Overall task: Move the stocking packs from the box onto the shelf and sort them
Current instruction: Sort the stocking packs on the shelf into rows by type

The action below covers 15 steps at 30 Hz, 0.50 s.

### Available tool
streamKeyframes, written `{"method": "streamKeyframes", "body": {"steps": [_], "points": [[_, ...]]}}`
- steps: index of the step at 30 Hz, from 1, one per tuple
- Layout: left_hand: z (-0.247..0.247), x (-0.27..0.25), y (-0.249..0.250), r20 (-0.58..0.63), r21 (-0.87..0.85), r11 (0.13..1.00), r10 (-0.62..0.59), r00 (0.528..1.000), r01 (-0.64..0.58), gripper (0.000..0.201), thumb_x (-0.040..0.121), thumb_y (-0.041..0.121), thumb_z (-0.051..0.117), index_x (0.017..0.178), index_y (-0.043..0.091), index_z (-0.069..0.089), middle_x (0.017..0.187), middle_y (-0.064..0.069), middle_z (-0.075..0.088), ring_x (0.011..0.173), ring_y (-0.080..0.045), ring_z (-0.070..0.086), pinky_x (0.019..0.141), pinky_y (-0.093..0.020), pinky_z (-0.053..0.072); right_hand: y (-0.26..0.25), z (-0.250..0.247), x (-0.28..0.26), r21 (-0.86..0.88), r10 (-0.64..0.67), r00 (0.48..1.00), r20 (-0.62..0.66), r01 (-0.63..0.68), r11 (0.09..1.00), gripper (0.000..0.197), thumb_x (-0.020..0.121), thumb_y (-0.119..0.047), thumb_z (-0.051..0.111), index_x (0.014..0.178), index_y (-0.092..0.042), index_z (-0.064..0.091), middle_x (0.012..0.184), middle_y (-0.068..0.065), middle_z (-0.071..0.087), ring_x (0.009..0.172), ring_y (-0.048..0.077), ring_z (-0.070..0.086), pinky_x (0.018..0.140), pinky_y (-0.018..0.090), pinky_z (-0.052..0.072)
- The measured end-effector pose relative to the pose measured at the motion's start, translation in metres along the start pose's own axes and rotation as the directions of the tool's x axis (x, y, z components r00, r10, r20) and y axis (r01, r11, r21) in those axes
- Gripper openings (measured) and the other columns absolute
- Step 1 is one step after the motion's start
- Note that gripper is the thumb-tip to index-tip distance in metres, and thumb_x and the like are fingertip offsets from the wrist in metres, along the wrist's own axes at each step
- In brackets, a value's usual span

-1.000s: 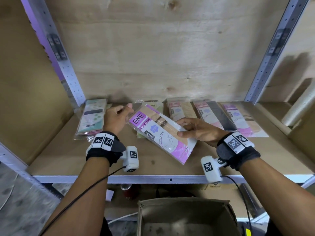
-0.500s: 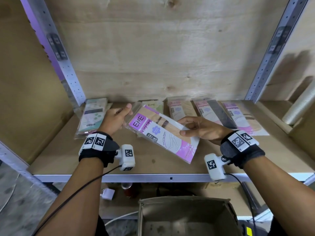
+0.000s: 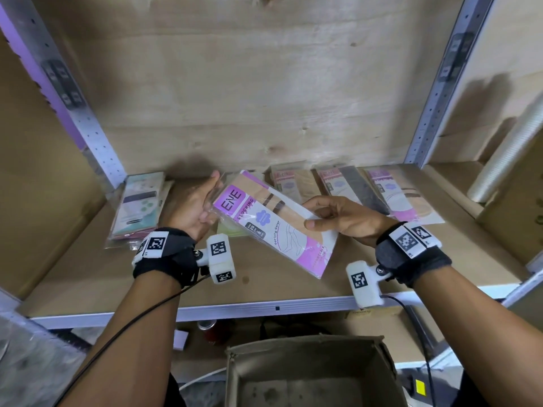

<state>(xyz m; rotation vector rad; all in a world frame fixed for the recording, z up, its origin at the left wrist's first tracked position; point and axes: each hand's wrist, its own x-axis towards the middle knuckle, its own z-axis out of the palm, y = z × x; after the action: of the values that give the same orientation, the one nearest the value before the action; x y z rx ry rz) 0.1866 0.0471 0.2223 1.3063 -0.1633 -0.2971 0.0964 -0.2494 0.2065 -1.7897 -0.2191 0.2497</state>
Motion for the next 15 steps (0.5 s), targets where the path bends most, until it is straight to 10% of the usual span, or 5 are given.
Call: {"method": "streamKeyframes", "body": {"steps": [5,9,15], "points": [[0.042,0.027,-0.006,-0.131,-0.111,0.994,0.000,0.991,-0.015,0.044,0.101,0.051,0.048,0.086,0.015,0.070,0.052,0.004,0.058,0.034,-0.005,0.039,0.034,-0.015,0.029,-0.005,-0.036,-0.015,0.082,-0.010,0.993,-0.116,0.020,0.996,0.028,0.095,-0.002,0.060,0.122,0.001,0.059,0.113,0.018,0.071,0.094,0.027,0.069,0.075,0.031,0.058],[0.098,0.050,-0.018,0.104,0.025,0.996,-0.092,0.990,0.090,0.076,0.092,0.075,0.036,0.110,0.010,0.071,0.093,-0.012,0.077,0.070,-0.020,0.072,0.058,-0.023,0.055,-0.002,-0.073,-0.036,0.219,-0.001,0.928,-0.374,0.089,0.972,0.017,0.096,-0.002,0.057,0.113,-0.003,0.059,0.097,0.009,0.074,0.079,0.021,0.071,0.062,0.027,0.056],[0.212,0.065,-0.042,0.283,0.355,0.935,-0.122,0.951,0.014,0.031,0.090,0.025,0.074,0.116,0.010,0.066,0.103,-0.013,0.077,0.085,-0.022,0.076,0.070,-0.026,0.062,0.017,-0.120,-0.054,0.240,0.080,0.770,-0.632,0.097,0.966,0.025,0.090,-0.003,0.066,0.114,0.003,0.061,0.113,0.029,0.065,0.087,0.032,0.066,0.076,0.045,0.056]]}}
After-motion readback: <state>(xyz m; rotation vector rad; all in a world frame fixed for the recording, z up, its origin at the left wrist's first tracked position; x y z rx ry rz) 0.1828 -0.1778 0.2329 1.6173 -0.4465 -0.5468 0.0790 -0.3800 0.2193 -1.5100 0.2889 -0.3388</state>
